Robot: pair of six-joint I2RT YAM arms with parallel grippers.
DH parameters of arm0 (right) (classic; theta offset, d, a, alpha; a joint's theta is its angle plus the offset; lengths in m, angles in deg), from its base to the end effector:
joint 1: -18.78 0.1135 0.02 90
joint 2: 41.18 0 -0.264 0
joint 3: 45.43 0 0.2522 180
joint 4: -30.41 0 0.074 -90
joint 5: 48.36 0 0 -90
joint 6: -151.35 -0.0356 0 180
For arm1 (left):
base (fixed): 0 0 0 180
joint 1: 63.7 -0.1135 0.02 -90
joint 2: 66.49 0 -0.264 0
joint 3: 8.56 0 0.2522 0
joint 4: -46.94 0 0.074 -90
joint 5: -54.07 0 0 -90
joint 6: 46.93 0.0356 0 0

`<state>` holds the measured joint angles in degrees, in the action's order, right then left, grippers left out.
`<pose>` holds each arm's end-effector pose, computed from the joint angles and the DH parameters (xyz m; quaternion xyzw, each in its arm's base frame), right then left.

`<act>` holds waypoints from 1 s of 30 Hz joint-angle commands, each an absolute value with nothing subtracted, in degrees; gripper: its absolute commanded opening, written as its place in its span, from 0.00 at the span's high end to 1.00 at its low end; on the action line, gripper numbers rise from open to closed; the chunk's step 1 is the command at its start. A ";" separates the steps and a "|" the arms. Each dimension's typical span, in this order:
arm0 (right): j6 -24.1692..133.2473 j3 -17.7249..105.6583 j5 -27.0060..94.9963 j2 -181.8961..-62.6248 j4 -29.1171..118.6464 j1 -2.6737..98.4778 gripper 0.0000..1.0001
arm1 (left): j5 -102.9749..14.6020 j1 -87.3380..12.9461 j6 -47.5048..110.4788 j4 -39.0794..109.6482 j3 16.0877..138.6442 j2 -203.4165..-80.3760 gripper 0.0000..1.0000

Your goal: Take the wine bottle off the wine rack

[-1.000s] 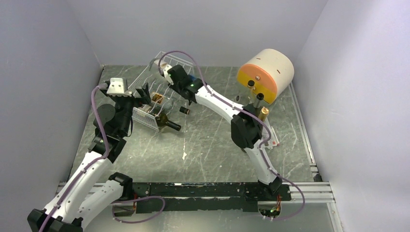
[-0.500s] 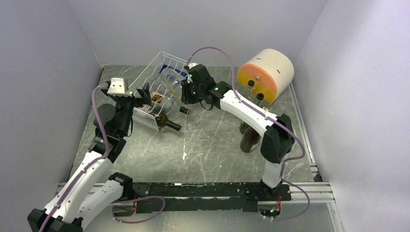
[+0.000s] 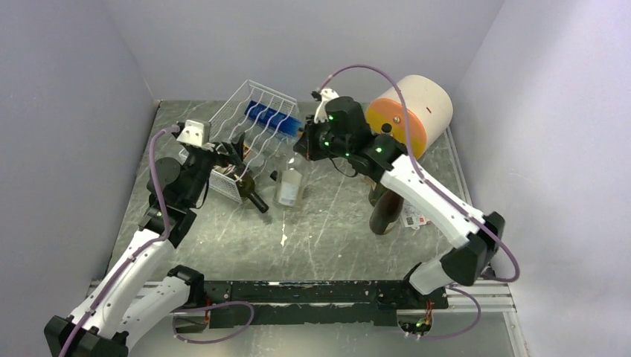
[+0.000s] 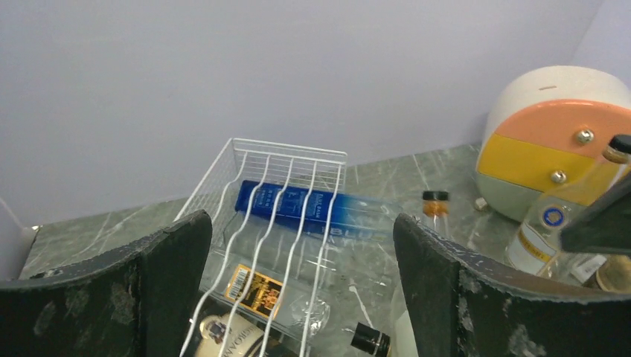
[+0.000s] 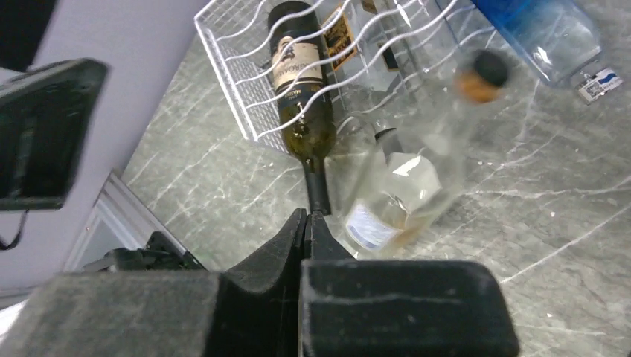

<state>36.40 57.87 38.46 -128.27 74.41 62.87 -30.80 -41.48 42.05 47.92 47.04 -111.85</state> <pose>0.2469 0.2419 0.3965 -0.1564 0.8416 0.3122 0.4120 0.1771 -0.0689 0.3675 0.0826 0.6295 -0.1277 0.7620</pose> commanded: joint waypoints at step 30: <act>51.13 68.78 71.20 -160.75 76.37 54.67 0.20 | -38.06 -40.93 39.97 49.93 48.78 -116.85 0.07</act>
